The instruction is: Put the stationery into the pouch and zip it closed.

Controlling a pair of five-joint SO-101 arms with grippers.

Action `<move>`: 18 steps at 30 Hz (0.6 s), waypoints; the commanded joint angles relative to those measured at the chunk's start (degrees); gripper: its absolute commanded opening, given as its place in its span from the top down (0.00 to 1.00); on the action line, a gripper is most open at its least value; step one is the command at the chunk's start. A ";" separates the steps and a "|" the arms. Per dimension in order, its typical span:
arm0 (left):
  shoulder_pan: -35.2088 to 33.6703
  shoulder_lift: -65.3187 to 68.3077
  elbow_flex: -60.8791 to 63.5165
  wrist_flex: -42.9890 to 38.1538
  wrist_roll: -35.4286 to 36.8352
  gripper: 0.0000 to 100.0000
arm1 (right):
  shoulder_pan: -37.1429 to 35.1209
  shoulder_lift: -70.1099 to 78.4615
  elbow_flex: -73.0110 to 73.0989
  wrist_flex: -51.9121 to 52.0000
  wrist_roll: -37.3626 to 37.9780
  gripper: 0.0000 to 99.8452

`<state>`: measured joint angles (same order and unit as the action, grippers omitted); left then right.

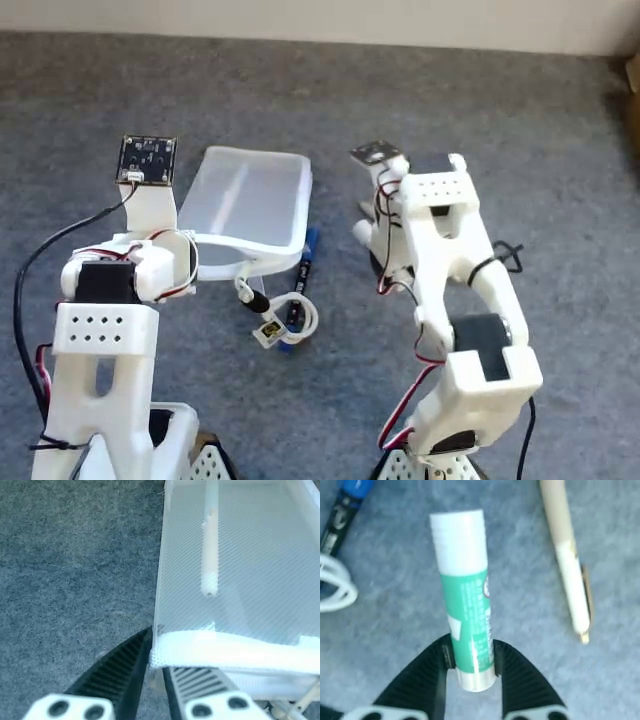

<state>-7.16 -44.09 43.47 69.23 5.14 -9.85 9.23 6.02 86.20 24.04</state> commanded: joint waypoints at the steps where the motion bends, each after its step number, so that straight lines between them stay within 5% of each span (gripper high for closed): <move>1: -0.66 -0.75 -0.31 -0.88 0.62 0.99 | -0.13 -7.16 -2.33 6.46 0.88 0.99; 9: -0.57 -0.75 -0.31 -0.97 0.62 0.99 | -0.31 -19.65 0.84 13.67 0.97 0.99; 18: -0.57 -0.75 -0.31 -0.88 0.62 0.99 | -12.70 -43.65 17.80 13.32 0.44 0.99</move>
<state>-7.16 -44.09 43.47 69.05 5.14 -16.70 -22.42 20.53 98.95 24.31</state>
